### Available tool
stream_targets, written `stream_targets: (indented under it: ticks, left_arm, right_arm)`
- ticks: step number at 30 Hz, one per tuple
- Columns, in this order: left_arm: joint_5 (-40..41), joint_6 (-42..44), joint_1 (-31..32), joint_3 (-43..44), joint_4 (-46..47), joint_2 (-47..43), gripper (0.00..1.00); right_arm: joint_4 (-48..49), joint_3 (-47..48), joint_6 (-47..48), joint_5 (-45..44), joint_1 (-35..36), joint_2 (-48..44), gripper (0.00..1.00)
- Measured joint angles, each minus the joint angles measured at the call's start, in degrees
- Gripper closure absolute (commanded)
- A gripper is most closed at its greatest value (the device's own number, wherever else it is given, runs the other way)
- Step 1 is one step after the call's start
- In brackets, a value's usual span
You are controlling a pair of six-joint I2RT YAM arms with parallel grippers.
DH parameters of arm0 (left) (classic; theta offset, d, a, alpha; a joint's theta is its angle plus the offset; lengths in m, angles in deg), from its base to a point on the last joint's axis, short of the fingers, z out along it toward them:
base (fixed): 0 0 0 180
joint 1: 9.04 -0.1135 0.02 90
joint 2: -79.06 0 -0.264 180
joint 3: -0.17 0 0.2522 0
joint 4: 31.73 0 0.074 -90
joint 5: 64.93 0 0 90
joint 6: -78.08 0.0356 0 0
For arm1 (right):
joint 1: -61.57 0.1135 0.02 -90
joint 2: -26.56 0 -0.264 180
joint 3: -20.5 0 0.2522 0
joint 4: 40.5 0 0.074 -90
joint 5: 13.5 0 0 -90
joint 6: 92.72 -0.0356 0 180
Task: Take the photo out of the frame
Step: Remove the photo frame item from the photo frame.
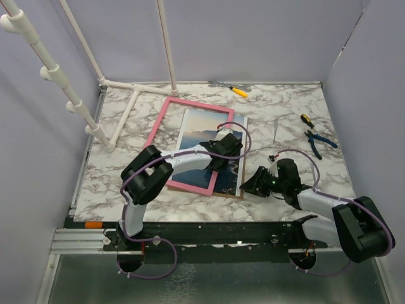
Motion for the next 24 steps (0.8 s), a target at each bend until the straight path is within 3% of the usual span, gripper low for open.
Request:
stream_targets:
  ticks: [12,24]
  left_arm:
    - [-9.38,0.13,-4.42,-6.43,9.09,-3.52,0.55]
    - [-12.59,0.13,-5.66,-8.04,13.99,-3.85,0.56]
  right_arm:
    - [-7.17,2.05,-0.02,0.09,0.0,-4.2,0.48]
    - [-9.22,2.25,-1.25,1.31,0.92,-5.33,0.45]
